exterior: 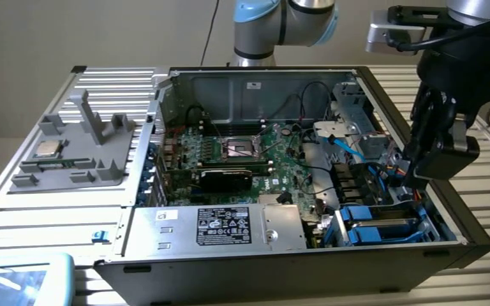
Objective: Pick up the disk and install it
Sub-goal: 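Insert the first disk wire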
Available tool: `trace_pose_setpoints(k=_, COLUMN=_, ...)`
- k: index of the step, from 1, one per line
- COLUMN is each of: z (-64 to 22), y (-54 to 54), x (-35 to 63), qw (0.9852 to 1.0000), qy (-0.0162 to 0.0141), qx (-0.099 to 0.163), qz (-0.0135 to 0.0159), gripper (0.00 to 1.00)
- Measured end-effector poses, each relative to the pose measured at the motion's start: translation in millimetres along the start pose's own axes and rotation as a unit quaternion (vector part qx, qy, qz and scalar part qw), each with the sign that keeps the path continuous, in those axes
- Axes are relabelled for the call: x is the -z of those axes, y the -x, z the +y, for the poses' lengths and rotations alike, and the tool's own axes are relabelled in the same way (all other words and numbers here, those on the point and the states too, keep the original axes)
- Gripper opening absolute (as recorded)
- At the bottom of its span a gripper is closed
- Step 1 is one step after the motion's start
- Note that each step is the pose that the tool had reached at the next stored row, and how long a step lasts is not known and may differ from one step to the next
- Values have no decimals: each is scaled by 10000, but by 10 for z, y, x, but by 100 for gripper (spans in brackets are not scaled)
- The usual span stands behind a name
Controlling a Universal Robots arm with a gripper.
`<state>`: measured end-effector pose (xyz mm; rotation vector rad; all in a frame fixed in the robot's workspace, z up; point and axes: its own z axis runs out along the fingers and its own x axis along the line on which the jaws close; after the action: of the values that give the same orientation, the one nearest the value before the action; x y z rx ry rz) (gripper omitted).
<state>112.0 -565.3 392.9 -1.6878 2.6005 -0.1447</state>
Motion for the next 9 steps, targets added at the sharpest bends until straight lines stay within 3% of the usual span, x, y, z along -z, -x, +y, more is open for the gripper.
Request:
trace_pose_setpoints(k=5, z=-1, y=1, x=-1, qw=9992, qy=7, qx=394, qz=-34, gripper=50)
trace_pose_setpoints(k=9, z=-1, y=0, x=-1, qw=9971, qy=1, qx=756, qz=-69, gripper=50)
